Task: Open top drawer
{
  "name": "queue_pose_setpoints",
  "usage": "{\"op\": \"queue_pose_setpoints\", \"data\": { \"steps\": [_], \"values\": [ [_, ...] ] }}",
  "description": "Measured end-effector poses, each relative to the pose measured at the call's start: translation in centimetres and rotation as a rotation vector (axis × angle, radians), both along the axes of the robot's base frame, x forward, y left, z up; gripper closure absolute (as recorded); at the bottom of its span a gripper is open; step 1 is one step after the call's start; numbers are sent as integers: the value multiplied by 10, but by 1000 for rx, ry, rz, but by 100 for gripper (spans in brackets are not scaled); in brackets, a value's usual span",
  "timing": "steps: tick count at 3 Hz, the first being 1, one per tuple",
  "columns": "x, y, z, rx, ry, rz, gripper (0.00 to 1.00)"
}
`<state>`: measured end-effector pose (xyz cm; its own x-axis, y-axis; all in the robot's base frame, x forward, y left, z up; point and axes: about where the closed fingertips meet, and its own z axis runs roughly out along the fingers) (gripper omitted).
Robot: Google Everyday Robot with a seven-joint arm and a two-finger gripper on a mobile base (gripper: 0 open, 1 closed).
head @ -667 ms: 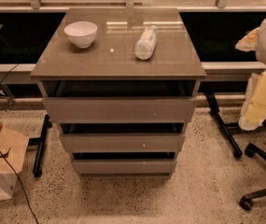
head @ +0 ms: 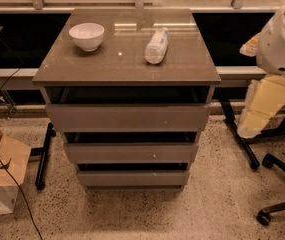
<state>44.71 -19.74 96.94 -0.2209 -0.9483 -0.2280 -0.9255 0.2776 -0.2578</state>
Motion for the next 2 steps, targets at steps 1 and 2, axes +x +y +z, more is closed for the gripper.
{"op": "queue_pose_setpoints", "data": {
  "steps": [1,2],
  "values": [
    [10,26,-18,12,-17,2,0],
    [21,39,-46,63,-6,-6,0]
  ]
}}
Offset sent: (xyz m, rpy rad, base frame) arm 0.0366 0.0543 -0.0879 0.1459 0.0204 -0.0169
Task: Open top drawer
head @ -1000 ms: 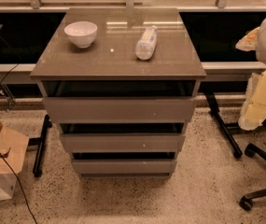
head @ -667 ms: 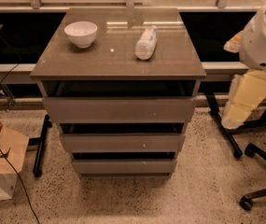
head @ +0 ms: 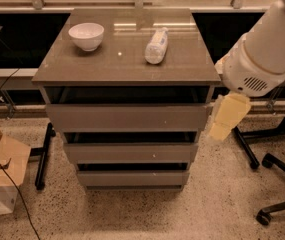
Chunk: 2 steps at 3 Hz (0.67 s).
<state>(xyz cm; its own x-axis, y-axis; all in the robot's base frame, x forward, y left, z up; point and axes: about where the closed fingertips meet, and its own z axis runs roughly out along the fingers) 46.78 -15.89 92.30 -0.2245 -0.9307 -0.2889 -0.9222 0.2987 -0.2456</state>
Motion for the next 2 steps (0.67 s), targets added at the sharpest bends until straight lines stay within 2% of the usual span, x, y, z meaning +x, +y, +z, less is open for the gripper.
{"op": "queue_pose_setpoints", "data": {
  "steps": [2],
  "values": [
    [28,6,-64,132,41,10,0]
  ]
}}
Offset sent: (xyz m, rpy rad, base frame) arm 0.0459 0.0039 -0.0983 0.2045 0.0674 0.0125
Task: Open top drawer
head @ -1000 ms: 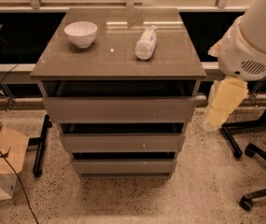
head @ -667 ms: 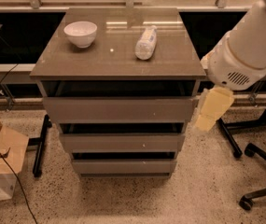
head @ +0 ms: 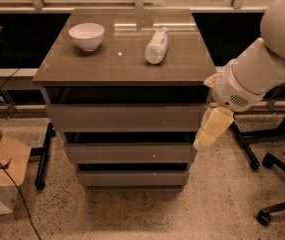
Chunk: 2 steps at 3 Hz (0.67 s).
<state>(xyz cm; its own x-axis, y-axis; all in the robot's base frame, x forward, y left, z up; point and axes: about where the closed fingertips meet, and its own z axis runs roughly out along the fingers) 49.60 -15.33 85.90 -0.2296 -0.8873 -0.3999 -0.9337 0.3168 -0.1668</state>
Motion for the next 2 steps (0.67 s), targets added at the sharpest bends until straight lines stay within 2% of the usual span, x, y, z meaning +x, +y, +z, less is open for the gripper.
{"op": "queue_pose_setpoints", "data": {
  "steps": [1,2],
  "values": [
    [0,0,0,0,0,0,0],
    [7,8,-19,-14,32,-11,0]
  ]
}}
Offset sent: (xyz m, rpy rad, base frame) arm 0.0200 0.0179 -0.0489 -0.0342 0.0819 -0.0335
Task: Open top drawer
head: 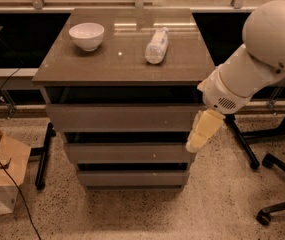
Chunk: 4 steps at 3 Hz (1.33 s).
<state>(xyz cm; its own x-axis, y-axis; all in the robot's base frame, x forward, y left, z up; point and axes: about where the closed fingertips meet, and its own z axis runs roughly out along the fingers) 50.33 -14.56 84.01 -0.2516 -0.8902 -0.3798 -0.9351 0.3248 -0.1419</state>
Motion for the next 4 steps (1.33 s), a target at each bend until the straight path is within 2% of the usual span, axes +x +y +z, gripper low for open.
{"op": "queue_pose_setpoints", "data": {
  "steps": [1,2,4],
  "values": [
    [13,6,-27,18,12,-19,0],
    [35,11,-49,40,-7,-27,0],
    [87,19,-96,120,-15,-17,0]
  ]
}}
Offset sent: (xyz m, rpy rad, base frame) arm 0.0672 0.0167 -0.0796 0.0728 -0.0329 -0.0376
